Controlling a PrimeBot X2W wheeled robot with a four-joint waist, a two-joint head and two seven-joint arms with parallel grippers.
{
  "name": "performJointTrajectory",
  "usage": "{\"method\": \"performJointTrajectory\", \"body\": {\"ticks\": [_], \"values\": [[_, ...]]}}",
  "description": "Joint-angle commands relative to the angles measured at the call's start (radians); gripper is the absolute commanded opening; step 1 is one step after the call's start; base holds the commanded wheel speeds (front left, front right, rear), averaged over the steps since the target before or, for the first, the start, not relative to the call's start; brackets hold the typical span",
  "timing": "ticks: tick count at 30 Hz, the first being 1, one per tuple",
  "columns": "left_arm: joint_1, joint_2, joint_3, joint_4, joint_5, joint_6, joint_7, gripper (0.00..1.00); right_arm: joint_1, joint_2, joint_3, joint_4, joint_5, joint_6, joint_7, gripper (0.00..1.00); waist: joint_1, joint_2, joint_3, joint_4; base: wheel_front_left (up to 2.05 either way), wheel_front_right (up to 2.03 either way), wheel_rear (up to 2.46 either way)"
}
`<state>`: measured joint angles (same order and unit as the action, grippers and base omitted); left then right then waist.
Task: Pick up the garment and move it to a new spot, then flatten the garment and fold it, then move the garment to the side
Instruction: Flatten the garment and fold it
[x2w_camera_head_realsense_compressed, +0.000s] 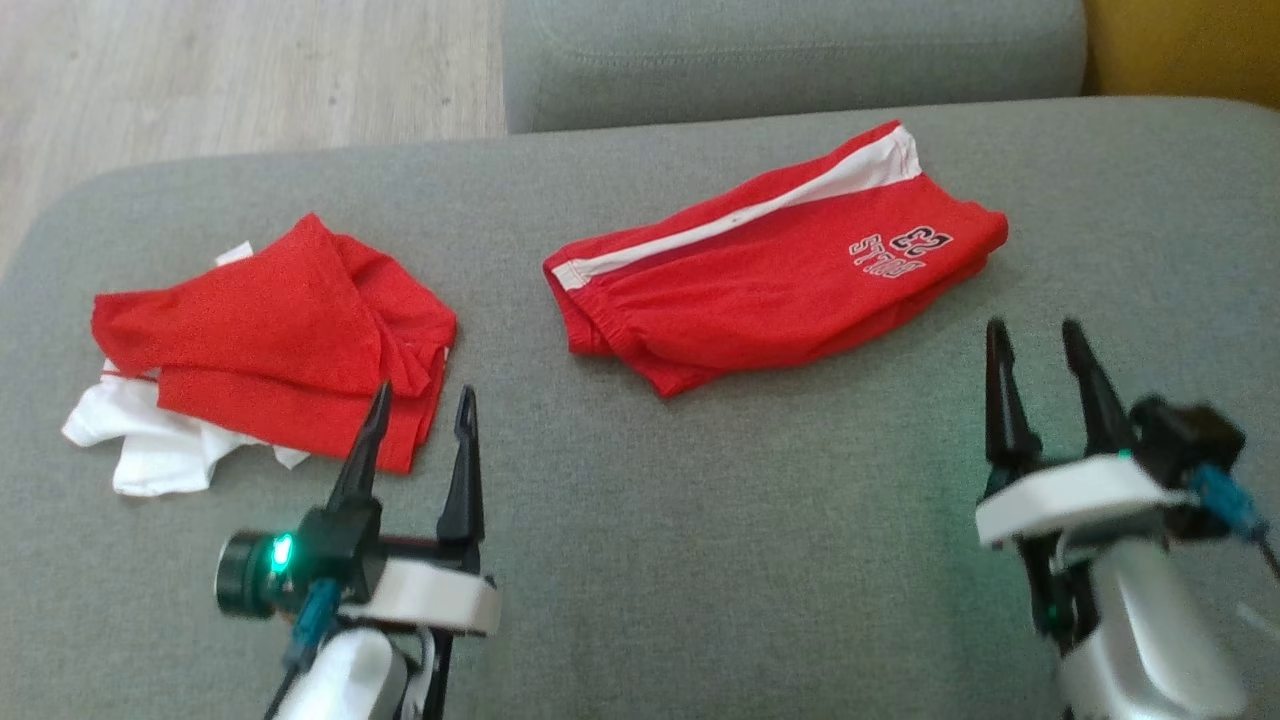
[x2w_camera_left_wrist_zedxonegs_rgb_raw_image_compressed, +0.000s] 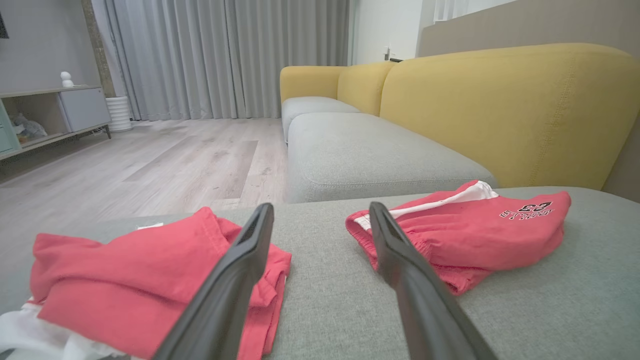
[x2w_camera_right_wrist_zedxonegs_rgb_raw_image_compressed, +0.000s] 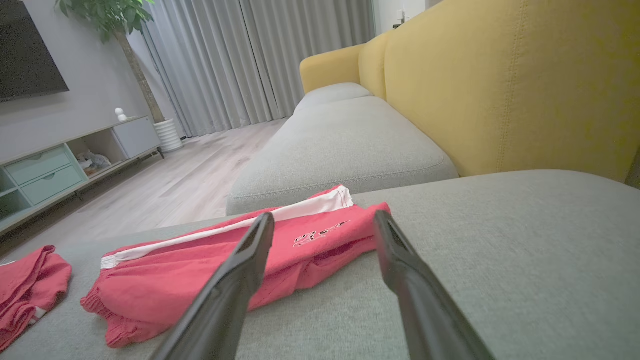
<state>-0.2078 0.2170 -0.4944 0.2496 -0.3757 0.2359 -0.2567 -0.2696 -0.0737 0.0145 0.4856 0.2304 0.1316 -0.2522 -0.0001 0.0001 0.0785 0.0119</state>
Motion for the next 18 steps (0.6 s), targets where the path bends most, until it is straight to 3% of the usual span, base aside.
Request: {"method": "performJointTrajectory", "body": {"ticks": [1, 9, 18], "values": [[-0.018, 0.0, 0.059, -0.041, 0.014, -0.006, -0.005, 1.0, 0.0, 0.013, 0.014, -0.048, -0.01, -0.001, -0.009, 1.0, 0.0001, -0.0001, -0.011, -0.002, 0.0, 0.0, 0.0], [0.044, -0.057, 0.138, -0.044, 0.081, -0.066, -0.005, 1.0, 0.076, 0.023, 0.025, -0.114, 0.011, -0.001, 0.006, 1.0, 0.0001, -0.0001, -0.018, 0.004, 0.0, 0.0, 0.0], [-0.014, -0.099, 0.162, -0.022, 0.141, -0.139, -0.005, 1.0, -0.029, 0.023, -0.024, -0.156, -0.042, -0.001, 0.093, 1.0, 0.0001, -0.0001, 0.097, 0.053, 0.0, 0.0, 0.0]]}}
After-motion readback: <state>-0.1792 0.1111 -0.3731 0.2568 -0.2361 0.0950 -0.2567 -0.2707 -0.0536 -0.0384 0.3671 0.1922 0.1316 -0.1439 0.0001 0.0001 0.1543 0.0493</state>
